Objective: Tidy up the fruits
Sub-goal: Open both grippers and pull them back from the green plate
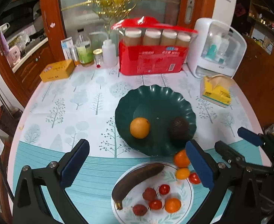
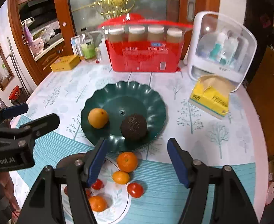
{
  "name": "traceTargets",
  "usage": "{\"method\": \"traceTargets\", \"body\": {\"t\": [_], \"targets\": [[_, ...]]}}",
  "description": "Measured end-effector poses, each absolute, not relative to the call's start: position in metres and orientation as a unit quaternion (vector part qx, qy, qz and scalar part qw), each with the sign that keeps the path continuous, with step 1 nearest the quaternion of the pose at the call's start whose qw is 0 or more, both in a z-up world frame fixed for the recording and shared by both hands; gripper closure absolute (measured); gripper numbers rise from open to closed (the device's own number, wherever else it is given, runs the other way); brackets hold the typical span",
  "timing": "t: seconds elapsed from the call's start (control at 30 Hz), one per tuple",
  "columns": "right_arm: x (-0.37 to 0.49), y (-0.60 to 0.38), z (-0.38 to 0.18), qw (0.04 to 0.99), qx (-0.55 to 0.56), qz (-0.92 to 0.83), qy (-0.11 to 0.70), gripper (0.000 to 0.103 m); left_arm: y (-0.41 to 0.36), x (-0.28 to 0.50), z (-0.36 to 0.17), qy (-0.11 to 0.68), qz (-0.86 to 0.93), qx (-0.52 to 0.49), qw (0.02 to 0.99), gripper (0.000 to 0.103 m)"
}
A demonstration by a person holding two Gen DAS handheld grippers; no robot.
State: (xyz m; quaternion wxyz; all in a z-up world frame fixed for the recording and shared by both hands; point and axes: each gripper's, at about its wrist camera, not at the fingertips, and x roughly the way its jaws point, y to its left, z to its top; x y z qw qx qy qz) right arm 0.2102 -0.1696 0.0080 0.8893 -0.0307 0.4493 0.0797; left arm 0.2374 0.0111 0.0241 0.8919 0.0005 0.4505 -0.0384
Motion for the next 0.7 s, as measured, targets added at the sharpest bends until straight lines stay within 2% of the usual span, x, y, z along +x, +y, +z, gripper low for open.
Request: {"method": "traceTargets", "body": {"t": [0.3, 0.7], "targets": [[0.164, -0.17, 0.043, 0.9, -0.026, 0.082, 0.428, 0.036, 0.014, 0.171, 0.056, 0.432, -0.041, 0.015, 0.901, 0.001], [0.097, -0.181, 0.059, 0.915, 0.011, 0.101, 0.389, 0.036, 0.014, 0.085, 0.063, 0.381, -0.024, 0.054, 0.923, 0.001]]}}
